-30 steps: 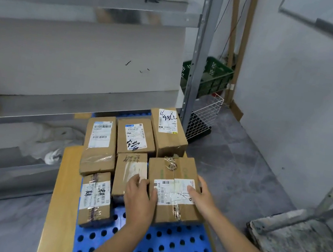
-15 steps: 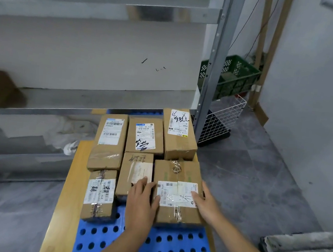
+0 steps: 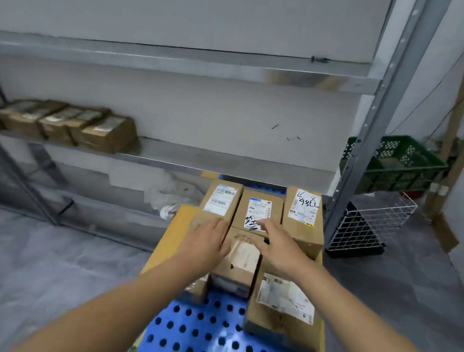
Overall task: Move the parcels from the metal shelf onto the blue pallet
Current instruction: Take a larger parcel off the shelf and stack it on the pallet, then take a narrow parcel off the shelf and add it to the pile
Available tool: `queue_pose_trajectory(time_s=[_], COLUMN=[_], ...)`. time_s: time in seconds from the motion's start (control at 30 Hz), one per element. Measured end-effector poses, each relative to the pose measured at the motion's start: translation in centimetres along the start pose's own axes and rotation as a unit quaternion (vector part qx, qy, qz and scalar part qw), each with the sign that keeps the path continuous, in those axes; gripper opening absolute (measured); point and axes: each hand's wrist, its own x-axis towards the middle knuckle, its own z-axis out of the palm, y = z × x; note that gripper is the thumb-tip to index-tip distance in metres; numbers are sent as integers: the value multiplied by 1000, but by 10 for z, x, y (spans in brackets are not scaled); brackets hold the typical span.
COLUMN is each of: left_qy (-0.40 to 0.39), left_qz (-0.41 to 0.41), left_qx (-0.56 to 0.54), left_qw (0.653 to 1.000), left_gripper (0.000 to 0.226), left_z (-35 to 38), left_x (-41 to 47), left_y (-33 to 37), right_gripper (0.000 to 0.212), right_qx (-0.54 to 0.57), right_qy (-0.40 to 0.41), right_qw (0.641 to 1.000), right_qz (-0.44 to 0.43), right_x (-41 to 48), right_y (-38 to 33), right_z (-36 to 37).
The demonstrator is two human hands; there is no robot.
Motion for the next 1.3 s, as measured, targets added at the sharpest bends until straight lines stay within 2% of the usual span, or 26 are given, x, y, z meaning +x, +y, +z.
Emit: queue_pose_trajectory(time_s=[0.17,0.33,0.5,0.63,0.83,1.0,1.3], left_qy=[16,12,45,73,74,83,118], left_qz=[-45,-68,-114,-137,-202,-236,-233], left_qx=[89,79,66,67,11,39,62], left_qw=[995,994,990,986,977,968,963], left_gripper=[45,55,56,55,58,59,55], left_z=[-74,-118,-143,-165,-209,-256,-277], left_x=[-25,-63,-100,-131,-183,-220,-223], left_y=[-74,-136,-210,-289,-439,-548,-653], right_gripper=[44,43,44,46,53,40,50], right_qx=[-56,-94,-138,-139,-177,-193,-175], right_qy=[-19,-15,-60,-63,-104,-98,-95], right_qw=[994,981,964,962,948,944,946], right_qz=[-89,-172,-219,-226,-243,-249,-256], right_x=[29,51,69,98,146,179,235], right_y=[-80,-169,-247,-316,-441,-543,-636], right_z=[5,36,97,145,241,303,367])
